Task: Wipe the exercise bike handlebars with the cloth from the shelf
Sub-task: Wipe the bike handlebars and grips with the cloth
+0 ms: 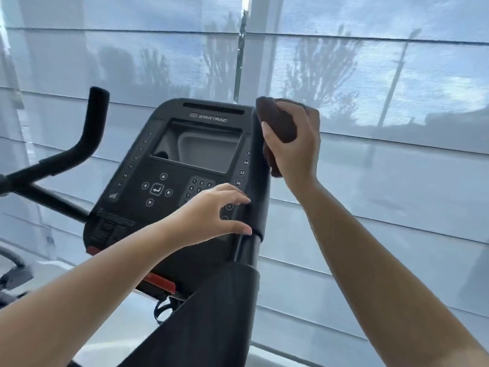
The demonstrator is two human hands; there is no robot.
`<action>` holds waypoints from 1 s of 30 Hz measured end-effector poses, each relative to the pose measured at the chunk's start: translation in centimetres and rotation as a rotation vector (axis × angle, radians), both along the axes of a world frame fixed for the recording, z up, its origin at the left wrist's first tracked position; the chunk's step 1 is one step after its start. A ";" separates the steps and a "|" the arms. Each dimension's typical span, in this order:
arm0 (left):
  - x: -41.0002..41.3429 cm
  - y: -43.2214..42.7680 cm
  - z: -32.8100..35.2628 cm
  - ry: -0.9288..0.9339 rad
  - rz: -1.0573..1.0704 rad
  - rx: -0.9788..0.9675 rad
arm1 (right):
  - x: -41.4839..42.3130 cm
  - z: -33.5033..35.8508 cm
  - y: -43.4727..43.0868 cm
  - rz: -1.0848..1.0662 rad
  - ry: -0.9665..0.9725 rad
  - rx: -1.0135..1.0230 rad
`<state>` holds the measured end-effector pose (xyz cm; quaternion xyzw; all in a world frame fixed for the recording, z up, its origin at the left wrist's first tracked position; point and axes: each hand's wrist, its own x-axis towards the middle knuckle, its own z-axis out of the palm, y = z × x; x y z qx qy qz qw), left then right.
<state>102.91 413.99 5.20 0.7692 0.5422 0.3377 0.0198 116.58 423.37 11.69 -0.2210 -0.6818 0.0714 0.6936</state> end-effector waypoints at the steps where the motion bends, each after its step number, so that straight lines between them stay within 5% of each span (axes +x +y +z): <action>1: 0.0 0.0 -0.4 -0.039 -0.013 0.001 | -0.5 0.3 0.7 0.003 -0.012 -0.012; 10: -0.3 0.6 -2.6 -0.198 -0.113 0.129 | 4.1 -10.4 -2.4 0.136 -0.214 -0.186; 13: -0.3 0.6 -2.8 -0.226 -0.123 0.145 | 3.9 -7.2 -2.5 0.101 -0.289 -0.082; 18: -0.4 0.4 -3.1 -0.334 -0.156 0.139 | -0.5 1.4 0.3 -0.124 -0.138 0.135; 25: -0.7 0.6 -3.2 -0.364 -0.157 0.185 | 2.1 -2.6 -1.6 -0.176 -0.556 0.040; 30: -1.2 0.6 -3.9 -0.398 -0.185 0.186 | 5.1 -5.8 -5.9 -0.048 -0.664 -0.274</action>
